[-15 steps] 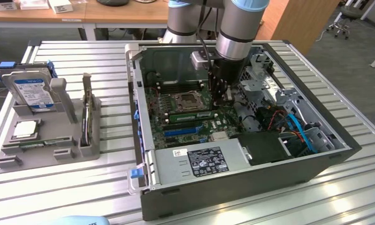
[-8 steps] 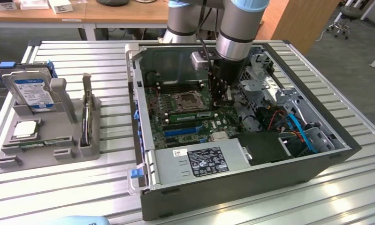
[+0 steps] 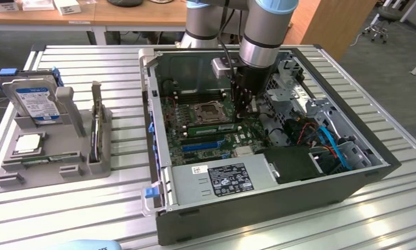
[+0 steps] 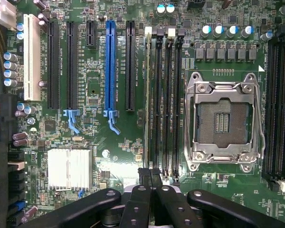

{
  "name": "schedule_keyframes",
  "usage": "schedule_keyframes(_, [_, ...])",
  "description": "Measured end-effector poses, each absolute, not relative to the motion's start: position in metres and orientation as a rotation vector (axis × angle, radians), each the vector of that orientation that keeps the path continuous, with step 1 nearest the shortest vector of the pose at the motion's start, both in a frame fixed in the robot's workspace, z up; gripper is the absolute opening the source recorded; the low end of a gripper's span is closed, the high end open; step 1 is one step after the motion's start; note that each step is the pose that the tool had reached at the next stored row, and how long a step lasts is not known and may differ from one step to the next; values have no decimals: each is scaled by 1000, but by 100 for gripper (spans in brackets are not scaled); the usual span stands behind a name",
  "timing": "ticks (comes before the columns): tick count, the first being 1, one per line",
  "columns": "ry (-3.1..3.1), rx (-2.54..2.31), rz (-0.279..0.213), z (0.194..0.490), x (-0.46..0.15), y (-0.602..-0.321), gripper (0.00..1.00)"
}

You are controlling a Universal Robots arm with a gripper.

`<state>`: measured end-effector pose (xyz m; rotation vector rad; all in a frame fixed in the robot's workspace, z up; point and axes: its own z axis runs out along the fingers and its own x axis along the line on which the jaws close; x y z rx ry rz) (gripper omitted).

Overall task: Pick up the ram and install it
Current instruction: 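Press down the ram until it locks into place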

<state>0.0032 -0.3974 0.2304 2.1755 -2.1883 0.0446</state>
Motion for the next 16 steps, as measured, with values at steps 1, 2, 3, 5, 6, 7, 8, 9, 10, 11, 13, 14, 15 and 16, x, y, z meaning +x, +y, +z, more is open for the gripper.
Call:
schedule_keyframes(1, [-2188, 2176, 45, 230, 3, -397, 10])
schedule_keyframes(2, [-2188, 2176, 45, 230, 3, -397, 10])
schedule_keyframes(3, [-2188, 2175, 45, 230, 3, -397, 10])
schedule_keyframes(5, [-2188, 2175, 45, 230, 3, -397, 10])
schedule_keyframes(6, [-2188, 2175, 45, 230, 3, -397, 10])
schedule_keyframes(7, [-2188, 2175, 45, 230, 3, -397, 10])
schedule_keyframes(8, [-2188, 2175, 45, 230, 3, -397, 10])
schedule_keyframes(9, [-2188, 2176, 45, 230, 3, -397, 10])
schedule_keyframes(10, [-2188, 2175, 45, 230, 3, -397, 10])
schedule_keyframes(11, [-2188, 2175, 45, 230, 3, -397, 10])
schedule_keyframes(13, [-2188, 2175, 45, 230, 4, -397, 10])
schedule_keyframes(14, [-2188, 2176, 45, 230, 4, -397, 10])
schedule_keyframes(15, [-2188, 2175, 45, 230, 4, -397, 10])
schedule_keyframes(16, [-2188, 2176, 45, 230, 5, -397, 10])
